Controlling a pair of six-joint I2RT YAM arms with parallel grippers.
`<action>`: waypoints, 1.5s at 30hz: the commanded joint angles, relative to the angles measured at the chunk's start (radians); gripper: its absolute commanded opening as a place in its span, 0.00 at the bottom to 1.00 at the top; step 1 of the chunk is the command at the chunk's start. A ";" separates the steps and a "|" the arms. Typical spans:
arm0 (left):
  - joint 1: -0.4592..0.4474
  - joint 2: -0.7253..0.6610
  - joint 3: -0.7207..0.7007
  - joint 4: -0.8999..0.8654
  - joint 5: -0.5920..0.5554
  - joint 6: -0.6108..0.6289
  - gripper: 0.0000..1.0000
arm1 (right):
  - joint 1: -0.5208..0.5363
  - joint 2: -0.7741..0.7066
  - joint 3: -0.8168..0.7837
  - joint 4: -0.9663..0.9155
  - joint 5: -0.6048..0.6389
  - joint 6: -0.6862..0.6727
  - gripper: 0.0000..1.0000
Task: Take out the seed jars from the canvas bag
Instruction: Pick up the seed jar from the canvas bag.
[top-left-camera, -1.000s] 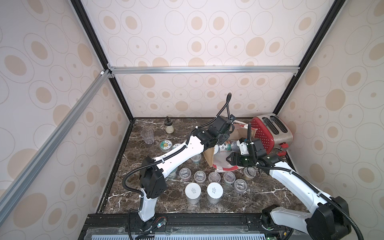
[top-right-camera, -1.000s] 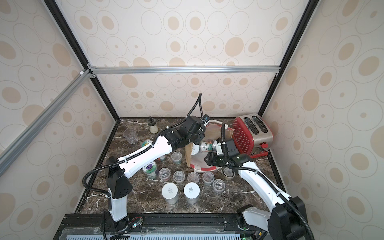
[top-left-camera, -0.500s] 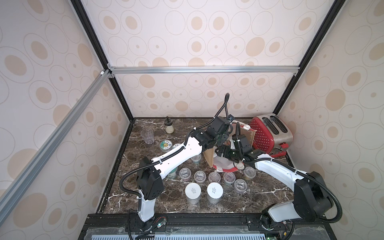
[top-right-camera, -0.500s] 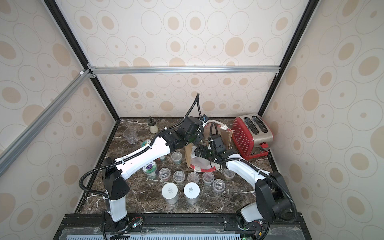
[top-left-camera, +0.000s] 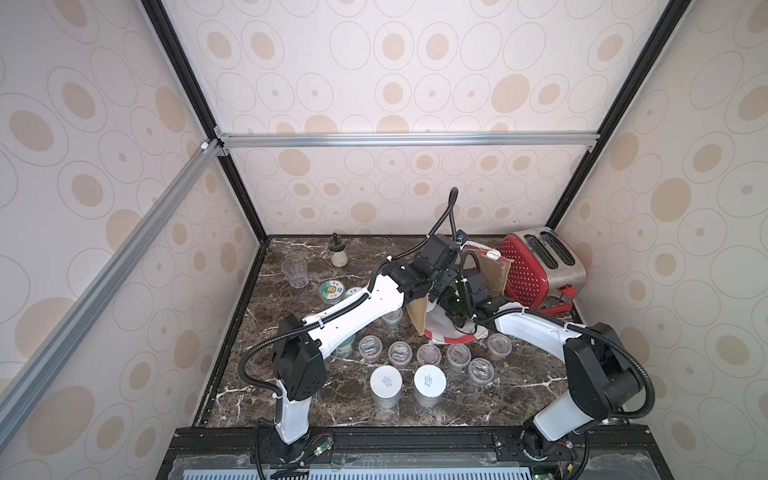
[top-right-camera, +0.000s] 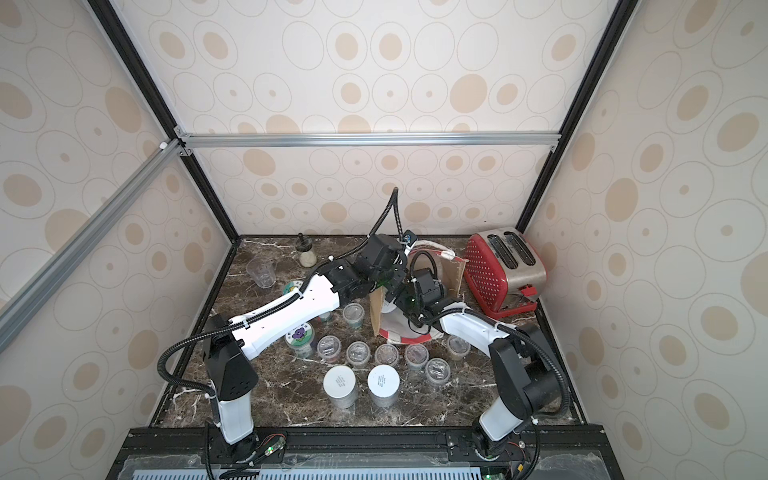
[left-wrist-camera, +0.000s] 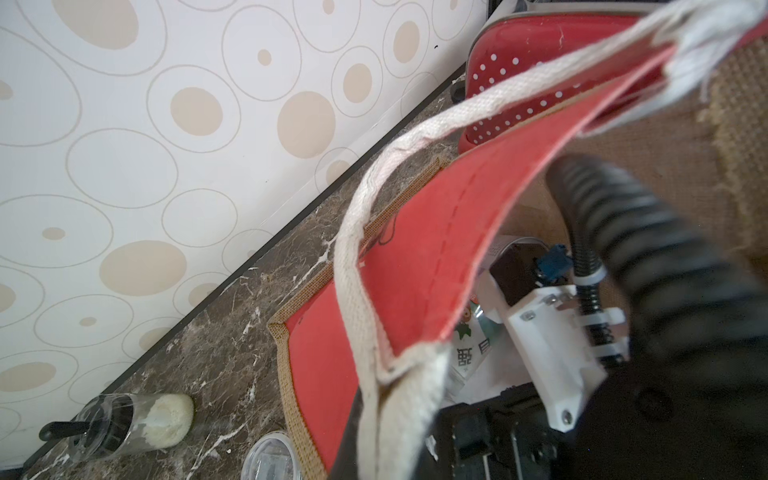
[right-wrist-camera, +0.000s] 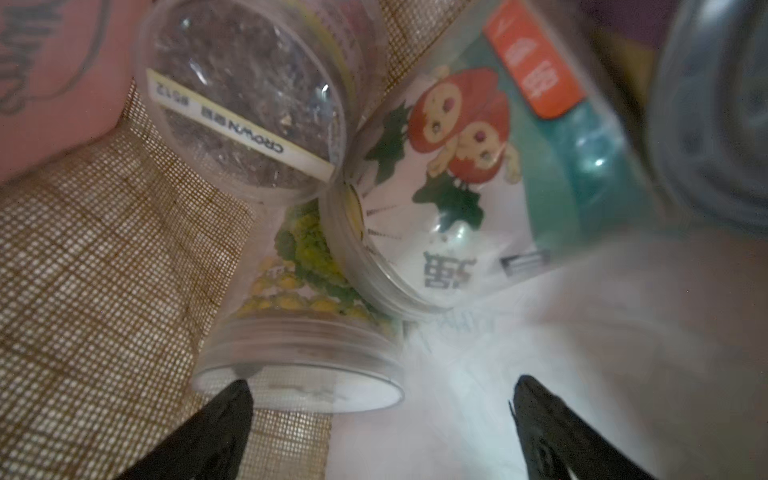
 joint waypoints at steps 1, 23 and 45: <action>-0.010 -0.050 -0.002 0.026 0.019 -0.005 0.00 | 0.017 0.015 -0.001 0.078 0.006 0.079 1.00; -0.009 -0.065 -0.015 0.029 0.014 0.010 0.00 | 0.044 0.035 -0.009 0.233 0.038 0.128 1.00; -0.008 -0.074 -0.026 0.041 0.018 0.006 0.00 | 0.080 0.154 0.053 0.109 -0.001 0.148 1.00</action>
